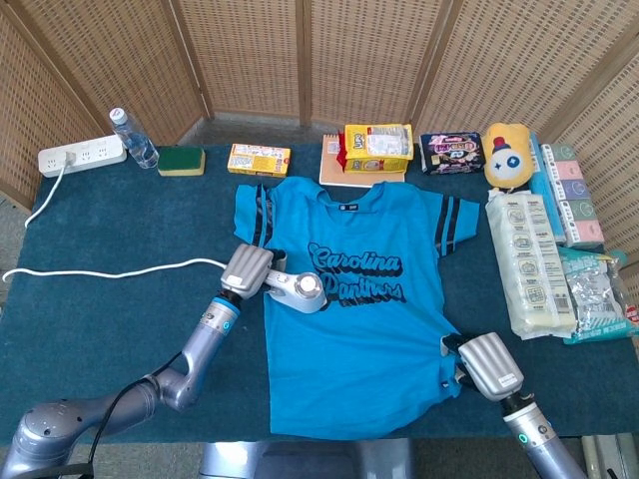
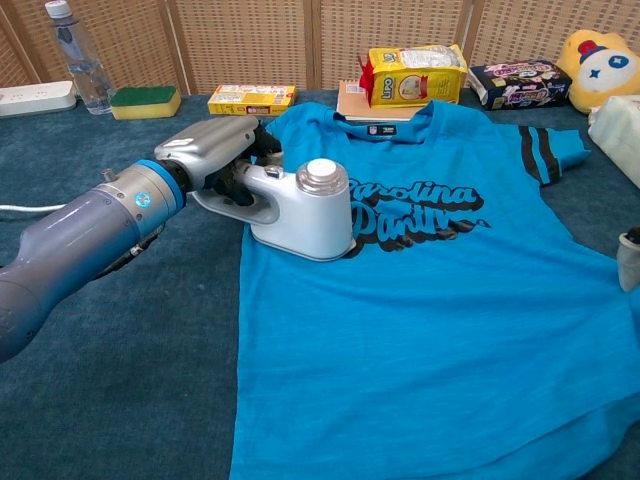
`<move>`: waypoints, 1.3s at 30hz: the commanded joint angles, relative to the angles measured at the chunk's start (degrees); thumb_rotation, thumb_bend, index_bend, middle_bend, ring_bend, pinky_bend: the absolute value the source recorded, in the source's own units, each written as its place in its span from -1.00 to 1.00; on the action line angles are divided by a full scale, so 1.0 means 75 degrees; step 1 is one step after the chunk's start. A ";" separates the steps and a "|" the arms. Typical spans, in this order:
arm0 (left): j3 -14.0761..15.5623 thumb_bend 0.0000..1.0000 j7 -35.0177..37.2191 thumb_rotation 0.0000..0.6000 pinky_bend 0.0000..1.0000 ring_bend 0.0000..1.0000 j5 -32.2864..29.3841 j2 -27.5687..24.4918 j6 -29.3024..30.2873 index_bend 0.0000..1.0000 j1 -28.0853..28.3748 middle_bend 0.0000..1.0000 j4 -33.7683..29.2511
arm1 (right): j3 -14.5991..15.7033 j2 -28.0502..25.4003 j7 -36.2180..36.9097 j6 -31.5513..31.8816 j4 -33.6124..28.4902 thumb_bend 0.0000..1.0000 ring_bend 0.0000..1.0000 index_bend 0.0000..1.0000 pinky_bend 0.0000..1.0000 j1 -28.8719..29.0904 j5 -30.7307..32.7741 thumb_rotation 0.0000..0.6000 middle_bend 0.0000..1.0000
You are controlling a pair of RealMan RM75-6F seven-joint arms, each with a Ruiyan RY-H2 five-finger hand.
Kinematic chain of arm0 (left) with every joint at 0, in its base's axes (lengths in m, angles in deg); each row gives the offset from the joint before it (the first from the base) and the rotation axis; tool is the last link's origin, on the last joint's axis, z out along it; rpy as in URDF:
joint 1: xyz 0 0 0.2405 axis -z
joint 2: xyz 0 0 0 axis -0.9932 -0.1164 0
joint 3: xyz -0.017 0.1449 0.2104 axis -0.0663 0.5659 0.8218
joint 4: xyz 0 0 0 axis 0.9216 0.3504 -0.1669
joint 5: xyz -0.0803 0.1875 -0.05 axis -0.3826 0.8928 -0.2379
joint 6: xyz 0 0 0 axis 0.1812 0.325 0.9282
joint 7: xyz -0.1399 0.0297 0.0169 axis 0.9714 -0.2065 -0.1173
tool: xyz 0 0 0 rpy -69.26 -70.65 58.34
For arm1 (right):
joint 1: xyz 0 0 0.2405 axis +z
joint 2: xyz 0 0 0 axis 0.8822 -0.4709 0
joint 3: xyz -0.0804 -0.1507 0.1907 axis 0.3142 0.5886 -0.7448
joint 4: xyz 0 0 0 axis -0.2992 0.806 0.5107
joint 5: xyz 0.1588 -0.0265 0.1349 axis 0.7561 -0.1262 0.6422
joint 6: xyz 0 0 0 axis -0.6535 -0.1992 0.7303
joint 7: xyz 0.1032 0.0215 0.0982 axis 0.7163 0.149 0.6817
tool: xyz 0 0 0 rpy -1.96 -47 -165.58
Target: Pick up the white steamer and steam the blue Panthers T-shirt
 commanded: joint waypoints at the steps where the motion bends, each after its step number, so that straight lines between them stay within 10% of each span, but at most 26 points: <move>1: 0.0049 -0.03 -0.0001 1.00 0.52 0.32 0.0033 -0.0023 -0.0013 0.12 -0.0012 0.45 -0.0109 | 0.0001 -0.0001 -0.0003 0.0004 -0.0004 0.13 0.29 0.28 0.60 -0.0001 -0.0001 1.00 0.18; 39: 0.0715 -0.03 0.0125 1.00 0.52 0.32 0.0714 -0.0155 0.0144 0.12 -0.0161 0.45 -0.1539 | 0.0013 -0.0068 -0.0007 0.0069 -0.0020 0.13 0.30 0.28 0.61 -0.0069 0.0006 1.00 0.18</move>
